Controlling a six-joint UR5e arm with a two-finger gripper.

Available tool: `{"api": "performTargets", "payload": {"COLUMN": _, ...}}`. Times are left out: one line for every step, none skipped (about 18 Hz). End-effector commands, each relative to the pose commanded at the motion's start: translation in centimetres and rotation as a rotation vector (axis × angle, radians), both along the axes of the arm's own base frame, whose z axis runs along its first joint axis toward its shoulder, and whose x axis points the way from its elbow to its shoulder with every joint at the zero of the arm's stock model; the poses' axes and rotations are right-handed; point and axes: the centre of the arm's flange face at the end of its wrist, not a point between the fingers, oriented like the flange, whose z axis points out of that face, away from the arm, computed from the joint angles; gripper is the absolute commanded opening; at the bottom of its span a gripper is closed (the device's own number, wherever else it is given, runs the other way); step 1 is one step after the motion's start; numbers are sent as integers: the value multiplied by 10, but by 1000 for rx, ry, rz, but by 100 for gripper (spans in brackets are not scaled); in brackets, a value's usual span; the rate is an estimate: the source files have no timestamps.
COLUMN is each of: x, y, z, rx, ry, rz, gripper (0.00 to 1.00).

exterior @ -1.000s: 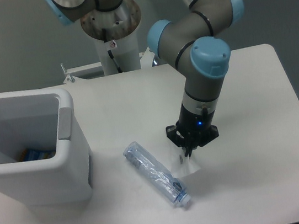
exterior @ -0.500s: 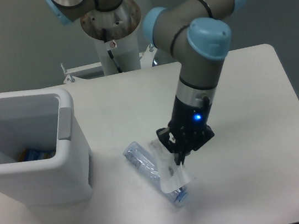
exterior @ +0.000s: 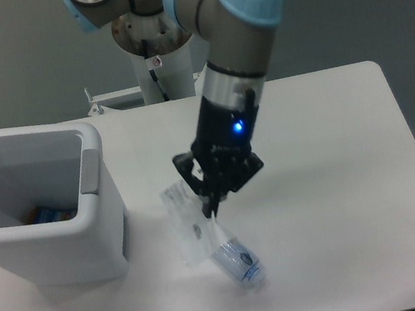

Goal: Place the trash in the trash can
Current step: 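Lift the bag and carry it over the white trash bin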

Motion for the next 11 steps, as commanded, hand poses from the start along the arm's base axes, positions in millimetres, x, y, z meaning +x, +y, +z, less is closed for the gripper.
{"api": "performTargets", "payload": {"x": 9, "y": -2, "z": 10, "rx": 12, "ry": 7, "rz": -3, "gripper": 4}}
{"api": "performTargets", "payload": {"x": 20, "y": -2, "z": 19, "rx": 22, "ry": 7, "rz": -3, "gripper": 4}}
{"api": "performTargets", "payload": {"x": 30, "y": -1, "z": 24, "rx": 28, "ry": 1, "rz": -6, "gripper": 4}}
{"api": "performTargets", "payload": {"x": 43, "y": 2, "z": 29, "rx": 33, "ry": -7, "rz": -12, "gripper": 4}}
{"api": "performTargets", "payload": {"x": 58, "y": 5, "z": 31, "rx": 34, "ry": -14, "rz": -21, "gripper": 4}}
{"api": "performTargets", "payload": {"x": 68, "y": 8, "z": 31, "rx": 30, "ry": -21, "rz": -30, "gripper": 4}}
{"api": "performTargets", "payload": {"x": 79, "y": 13, "z": 30, "rx": 28, "ry": -25, "rz": -46, "gripper": 4}}
{"api": "performTargets", "payload": {"x": 90, "y": 18, "z": 30, "rx": 24, "ry": -28, "rz": -60, "gripper": 4}}
{"api": "performTargets", "payload": {"x": 100, "y": 23, "z": 29, "rx": 21, "ry": -31, "rz": -73, "gripper": 5}}
{"api": "performTargets", "payload": {"x": 109, "y": 27, "z": 27, "rx": 17, "ry": -36, "rz": -86, "gripper": 6}}
{"api": "performTargets", "payload": {"x": 119, "y": 31, "z": 25, "rx": 12, "ry": -38, "rz": -104, "gripper": 6}}
